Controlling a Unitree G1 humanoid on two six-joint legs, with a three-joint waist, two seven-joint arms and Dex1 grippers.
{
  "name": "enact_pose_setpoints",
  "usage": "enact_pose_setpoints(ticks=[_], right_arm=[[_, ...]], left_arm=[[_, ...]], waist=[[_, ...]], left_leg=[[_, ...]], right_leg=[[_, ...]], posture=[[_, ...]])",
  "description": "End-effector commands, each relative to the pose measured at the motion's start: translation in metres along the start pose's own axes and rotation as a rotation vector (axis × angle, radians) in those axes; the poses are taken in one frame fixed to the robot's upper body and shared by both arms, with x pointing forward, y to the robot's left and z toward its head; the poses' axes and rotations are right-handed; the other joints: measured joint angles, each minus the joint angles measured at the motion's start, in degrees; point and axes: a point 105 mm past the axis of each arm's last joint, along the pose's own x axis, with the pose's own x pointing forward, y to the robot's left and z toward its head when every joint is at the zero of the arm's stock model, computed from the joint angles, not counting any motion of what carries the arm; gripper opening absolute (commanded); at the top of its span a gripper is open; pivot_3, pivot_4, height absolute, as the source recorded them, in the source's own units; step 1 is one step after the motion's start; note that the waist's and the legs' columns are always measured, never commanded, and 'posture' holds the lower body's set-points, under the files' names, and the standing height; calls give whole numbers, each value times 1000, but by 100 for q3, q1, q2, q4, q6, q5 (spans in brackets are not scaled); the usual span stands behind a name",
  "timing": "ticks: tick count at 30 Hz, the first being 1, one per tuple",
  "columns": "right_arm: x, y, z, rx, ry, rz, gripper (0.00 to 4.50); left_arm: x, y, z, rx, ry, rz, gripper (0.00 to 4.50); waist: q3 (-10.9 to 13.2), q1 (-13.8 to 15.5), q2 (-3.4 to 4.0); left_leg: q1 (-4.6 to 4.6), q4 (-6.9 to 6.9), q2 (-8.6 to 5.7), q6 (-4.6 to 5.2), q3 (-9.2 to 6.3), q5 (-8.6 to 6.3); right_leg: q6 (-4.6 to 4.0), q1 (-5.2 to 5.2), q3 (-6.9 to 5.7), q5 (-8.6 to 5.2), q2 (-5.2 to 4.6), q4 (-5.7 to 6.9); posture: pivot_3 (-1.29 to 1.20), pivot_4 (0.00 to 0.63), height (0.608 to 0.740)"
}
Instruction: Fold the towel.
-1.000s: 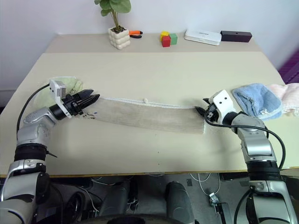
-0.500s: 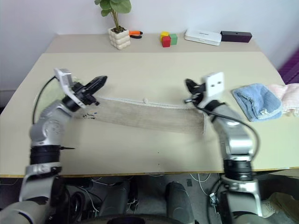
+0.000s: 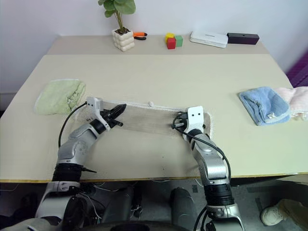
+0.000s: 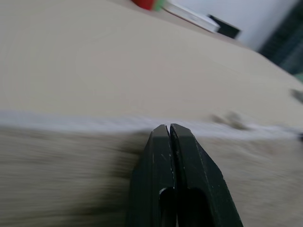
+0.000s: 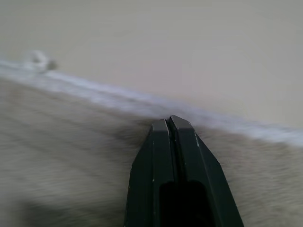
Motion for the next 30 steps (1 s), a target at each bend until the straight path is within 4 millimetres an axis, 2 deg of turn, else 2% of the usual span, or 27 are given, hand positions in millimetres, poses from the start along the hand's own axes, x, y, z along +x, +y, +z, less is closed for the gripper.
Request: enact_pose_setpoints(ticks=[1,6,9,12,13,15,16,19,21,22,24,27,30], right_arm=[[-2,-36,-6,-44,23,-140,1],[-1,-44,-1,-122,-3,-127,1],[3,-45,4,-146,-24,-117,1],[6,-50,11,-122,-47,-112,1],[6,-52,19,-13,-74,-94,0],[1,-48,39,106,-145,-17,505],[-2,-48,49,136,-174,5,764],[-17,-59,75,300,-238,50,2221],[-26,-66,78,354,-228,54,3211],[-32,-65,76,389,-204,79,3845],[-44,-66,71,424,-159,124,4446],[-74,-63,55,524,4,271,4446],[-97,-58,53,511,97,390,4446]], left_arm=[[-8,24,16,36,-45,68,19],[-14,39,27,29,-63,107,19],[-16,43,23,23,-47,109,19],[-16,35,23,12,-44,68,19],[-16,27,25,-9,-54,11,258],[-17,9,33,6,-76,-103,829],[-17,2,36,34,-81,-142,1299],[-18,-17,57,123,-112,-253,2760],[-20,-25,65,178,-122,-316,3792],[-22,-28,68,193,-120,-350,4404],[-23,-28,74,213,-123,-390,4500],[-28,-29,81,227,-102,-481,4500],[-30,-32,81,212,-74,-547,4500]], waist=[[-1,8,0],[-1,22,-1],[-1,2,-1],[-1,-9,-1],[-1,-8,-1],[0,-4,-1],[1,-5,0],[2,-5,1],[2,-4,1],[2,-4,1],[1,4,1],[2,25,1],[3,14,4]], left_leg=[[0,0,0,0,0,0],[0,-1,0,1,0,-1],[1,-1,0,1,-1,-1],[2,-2,0,0,-1,0],[1,-2,0,0,-1,0],[0,-2,1,0,0,0],[-2,-2,1,0,0,0],[-3,-3,2,0,-1,0],[-2,-4,3,0,-2,-1],[-2,-5,3,0,-2,-1],[-2,-7,3,1,-2,-1],[-3,-9,2,2,-4,-2],[-2,-9,2,5,-3,-3]], right_leg=[[0,1,0,0,0,-1],[0,3,-1,0,-1,-5],[0,5,-1,0,-1,-5],[0,4,-2,0,0,-5],[0,4,-2,0,-1,-5],[1,4,-2,0,-1,-6],[1,4,-2,0,-1,-6],[1,1,-2,0,-1,-4],[0,1,-2,0,-1,-4],[0,1,-2,0,-1,-6],[-1,1,-2,-1,-1,-7],[-2,1,-2,-1,-2,-10],[-3,0,1,-1,-4,-11]], posture=[[0,150,735],[0,150,735],[0,150,735],[0,150,735],[0,150,735],[0,150,735],[0,150,735],[0,150,735],[0,150,735],[0,150,735],[0,150,735],[0,150,735],[0,150,735]])
